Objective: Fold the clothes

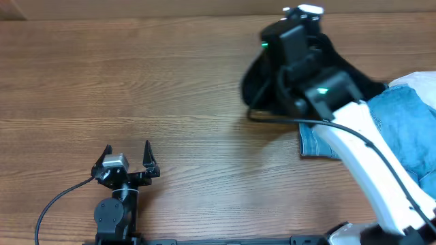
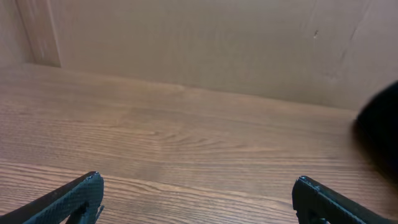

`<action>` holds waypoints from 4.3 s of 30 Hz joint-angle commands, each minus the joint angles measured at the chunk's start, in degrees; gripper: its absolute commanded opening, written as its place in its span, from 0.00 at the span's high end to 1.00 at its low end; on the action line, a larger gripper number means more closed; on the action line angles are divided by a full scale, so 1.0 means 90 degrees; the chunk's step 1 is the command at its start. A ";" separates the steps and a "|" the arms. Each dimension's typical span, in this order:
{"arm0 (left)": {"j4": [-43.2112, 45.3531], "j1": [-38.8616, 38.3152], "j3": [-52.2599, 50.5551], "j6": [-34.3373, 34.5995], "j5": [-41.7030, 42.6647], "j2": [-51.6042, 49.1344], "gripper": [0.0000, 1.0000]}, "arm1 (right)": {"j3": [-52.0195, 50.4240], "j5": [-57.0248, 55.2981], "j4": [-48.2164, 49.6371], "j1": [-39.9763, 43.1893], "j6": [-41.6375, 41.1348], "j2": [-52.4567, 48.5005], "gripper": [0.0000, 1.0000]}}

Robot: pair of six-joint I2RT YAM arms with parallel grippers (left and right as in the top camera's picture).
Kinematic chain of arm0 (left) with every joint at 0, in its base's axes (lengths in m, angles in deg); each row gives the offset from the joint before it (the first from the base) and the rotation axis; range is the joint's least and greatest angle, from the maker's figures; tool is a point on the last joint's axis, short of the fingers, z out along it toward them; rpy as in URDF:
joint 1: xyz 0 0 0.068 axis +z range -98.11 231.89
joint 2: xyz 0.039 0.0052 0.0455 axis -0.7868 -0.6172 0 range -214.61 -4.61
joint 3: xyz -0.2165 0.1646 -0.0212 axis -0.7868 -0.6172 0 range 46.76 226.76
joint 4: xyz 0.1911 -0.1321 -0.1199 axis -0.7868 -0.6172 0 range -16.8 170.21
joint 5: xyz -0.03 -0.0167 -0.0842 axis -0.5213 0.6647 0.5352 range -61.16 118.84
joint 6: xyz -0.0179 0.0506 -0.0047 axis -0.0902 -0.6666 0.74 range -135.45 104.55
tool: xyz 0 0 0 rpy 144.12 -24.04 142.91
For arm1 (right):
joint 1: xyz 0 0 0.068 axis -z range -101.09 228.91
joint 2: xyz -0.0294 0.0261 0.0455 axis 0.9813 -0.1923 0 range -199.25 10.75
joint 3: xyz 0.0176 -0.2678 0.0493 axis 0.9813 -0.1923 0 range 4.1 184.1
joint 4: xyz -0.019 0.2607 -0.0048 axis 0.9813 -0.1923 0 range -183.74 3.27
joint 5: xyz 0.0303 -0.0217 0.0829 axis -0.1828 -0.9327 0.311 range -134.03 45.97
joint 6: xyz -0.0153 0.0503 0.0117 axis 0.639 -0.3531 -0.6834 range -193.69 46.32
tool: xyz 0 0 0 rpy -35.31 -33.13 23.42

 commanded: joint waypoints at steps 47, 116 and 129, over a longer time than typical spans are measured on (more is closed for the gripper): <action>0.0010 -0.0017 -0.0022 -0.0024 -0.0032 0.0015 0.00 | 0.3283 0.2467 -0.4449 0.1991 -0.0100 -0.2497 0.00; -0.6479 0.2074 1.0919 0.0221 0.0814 -1.2016 0.00 | 0.1156 0.5229 -0.2817 0.1897 -0.0170 -0.2521 0.00; -0.8094 0.1829 1.0916 0.0017 0.2098 -1.2033 0.96 | 0.0845 0.5659 -0.1596 0.1064 -0.0172 -0.3079 0.72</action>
